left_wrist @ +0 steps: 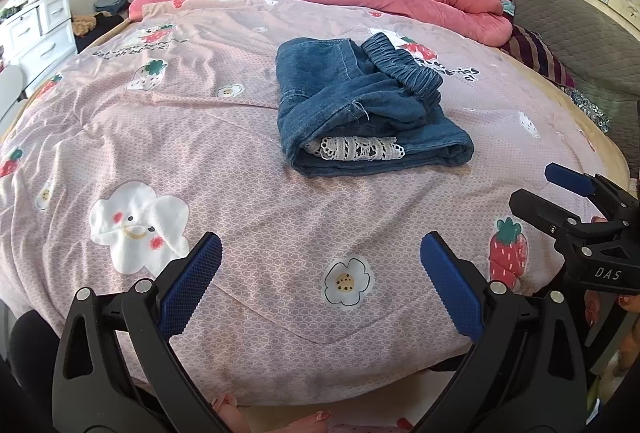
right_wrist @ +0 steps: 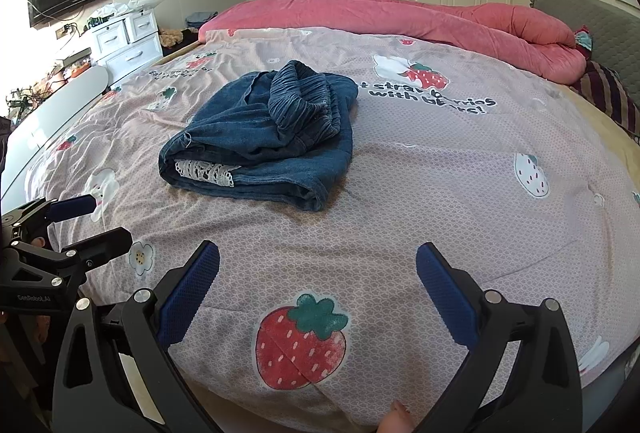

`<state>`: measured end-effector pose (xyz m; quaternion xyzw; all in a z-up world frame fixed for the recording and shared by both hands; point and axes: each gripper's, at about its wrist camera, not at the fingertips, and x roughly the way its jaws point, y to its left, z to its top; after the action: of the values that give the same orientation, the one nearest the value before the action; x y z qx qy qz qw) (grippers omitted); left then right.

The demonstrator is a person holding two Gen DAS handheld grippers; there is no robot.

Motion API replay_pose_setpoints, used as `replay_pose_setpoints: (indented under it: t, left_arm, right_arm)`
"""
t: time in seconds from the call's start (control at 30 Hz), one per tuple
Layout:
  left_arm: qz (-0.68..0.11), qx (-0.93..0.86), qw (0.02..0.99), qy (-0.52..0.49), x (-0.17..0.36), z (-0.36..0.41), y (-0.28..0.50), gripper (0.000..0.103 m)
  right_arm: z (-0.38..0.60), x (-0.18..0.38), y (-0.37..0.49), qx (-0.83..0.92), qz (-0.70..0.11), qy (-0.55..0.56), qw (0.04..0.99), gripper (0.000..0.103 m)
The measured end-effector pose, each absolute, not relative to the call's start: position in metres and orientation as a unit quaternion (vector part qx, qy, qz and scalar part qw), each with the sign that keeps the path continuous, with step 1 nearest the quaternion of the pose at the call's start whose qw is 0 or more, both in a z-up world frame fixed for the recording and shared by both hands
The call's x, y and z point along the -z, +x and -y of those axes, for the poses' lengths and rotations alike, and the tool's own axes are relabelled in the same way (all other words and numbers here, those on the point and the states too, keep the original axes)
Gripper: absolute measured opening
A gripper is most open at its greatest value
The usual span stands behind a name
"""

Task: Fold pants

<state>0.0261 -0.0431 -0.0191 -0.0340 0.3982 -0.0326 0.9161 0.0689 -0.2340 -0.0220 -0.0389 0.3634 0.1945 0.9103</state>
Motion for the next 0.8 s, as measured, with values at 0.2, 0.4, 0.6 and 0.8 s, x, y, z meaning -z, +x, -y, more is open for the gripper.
replay_pose_setpoints:
  t: [0.2, 0.4, 0.6, 0.8]
  left_arm:
    - [-0.398, 0.015, 0.917, -0.028, 0.018, 0.043, 0.027, 0.094]
    - [-0.387, 0.023, 0.922, 0.006, 0.011, 0.051, 0.027, 0.094]
    - [-0.373, 0.066, 0.925, -0.037, -0.004, 0.034, 0.041, 0.094]
    - [-0.384, 0.012, 0.92, -0.072, -0.025, -0.054, 0.113, 0.094]
  right_arm:
    - [0.235, 0.022, 0.069, -0.193, -0.364, -0.041, 0.91, 0.099]
    - [0.238, 0.022, 0.071, -0.184, -0.361, -0.053, 0.913, 0.099]
    - [0.251, 0.024, 0.087, -0.164, -0.37, -0.045, 0.913, 0.099]
    - [0.307, 0.012, 0.138, -0.092, -0.364, -0.025, 0.927, 0.099]
